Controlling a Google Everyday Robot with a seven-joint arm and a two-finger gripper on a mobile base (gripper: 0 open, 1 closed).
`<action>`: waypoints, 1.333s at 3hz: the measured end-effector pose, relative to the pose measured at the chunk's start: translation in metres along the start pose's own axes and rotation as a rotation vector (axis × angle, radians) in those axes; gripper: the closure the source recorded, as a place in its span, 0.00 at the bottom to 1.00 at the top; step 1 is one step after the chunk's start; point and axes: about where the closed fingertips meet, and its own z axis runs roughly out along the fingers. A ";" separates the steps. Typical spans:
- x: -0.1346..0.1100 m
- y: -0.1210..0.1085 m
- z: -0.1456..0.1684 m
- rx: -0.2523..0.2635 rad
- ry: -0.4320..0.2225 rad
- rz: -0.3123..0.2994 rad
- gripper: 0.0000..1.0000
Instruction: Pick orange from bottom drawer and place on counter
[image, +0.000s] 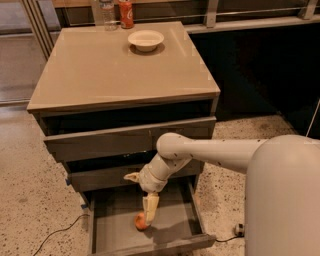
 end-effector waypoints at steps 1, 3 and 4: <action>0.009 0.001 0.015 -0.022 -0.012 0.011 0.00; 0.028 0.004 0.044 -0.066 -0.028 0.041 0.00; 0.045 0.003 0.060 -0.079 -0.046 0.067 0.00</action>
Offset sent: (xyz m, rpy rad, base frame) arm -0.0029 0.0031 -0.0455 0.0012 0.0636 0.0042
